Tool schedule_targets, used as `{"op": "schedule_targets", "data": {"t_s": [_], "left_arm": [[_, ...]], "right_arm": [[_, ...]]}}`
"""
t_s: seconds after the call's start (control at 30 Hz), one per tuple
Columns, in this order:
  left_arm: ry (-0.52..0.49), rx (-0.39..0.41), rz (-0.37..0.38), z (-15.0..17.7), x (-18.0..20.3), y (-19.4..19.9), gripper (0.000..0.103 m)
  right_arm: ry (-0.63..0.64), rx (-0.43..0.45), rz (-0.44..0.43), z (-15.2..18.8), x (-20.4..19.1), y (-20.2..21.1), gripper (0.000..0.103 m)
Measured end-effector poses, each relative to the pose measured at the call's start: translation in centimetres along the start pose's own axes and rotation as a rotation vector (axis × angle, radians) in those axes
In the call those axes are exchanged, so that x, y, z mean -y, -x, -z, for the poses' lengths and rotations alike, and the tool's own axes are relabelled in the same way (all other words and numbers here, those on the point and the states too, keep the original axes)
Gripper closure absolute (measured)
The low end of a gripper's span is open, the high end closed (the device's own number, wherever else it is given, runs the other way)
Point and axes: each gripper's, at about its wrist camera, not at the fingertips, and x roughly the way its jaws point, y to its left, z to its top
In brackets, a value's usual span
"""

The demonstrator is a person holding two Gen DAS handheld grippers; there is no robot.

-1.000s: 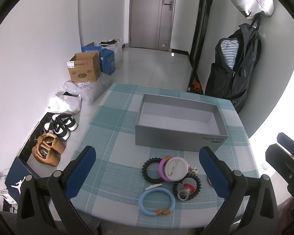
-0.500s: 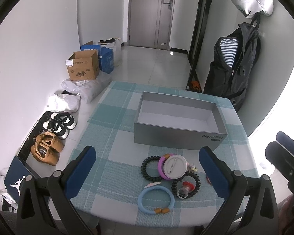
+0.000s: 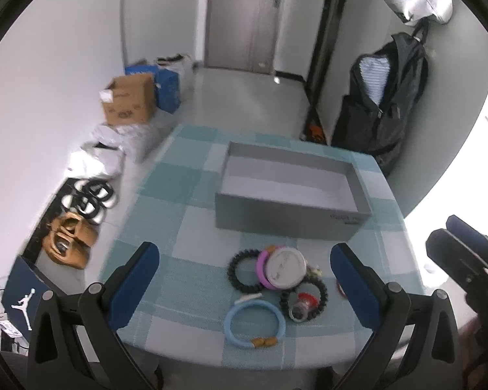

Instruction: Organize jewelry

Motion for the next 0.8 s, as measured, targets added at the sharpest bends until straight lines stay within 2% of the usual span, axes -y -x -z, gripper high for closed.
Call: {"op": "schedule_targets", "data": {"t_s": [0.17, 0.47, 0.63, 0.8], "left_arm": [[-0.007, -0.022, 0.006, 0.5, -1.3, 0.1, 0.001], [0.050, -0.110, 0.058, 1.6, -5.1, -1.0, 0.001], [0.067, -0.142, 0.083, 1.9, -5.5, -1.4, 0.001], [0.034, -0.155, 0.072, 2.0, -5.5, -1.6, 0.001]], "right_arm": [[0.013, -0.069, -0.030, 0.3, -0.6, -1.9, 0.000], [-0.009, -0.219, -0.096, 1.3, -1.7, -6.6, 0.000], [0.007, -0.285, -0.114, 1.8, -3.1, -9.1, 0.011], [0.017, -0.337, -0.126, 2.1, -4.0, -11.1, 0.036]]}}
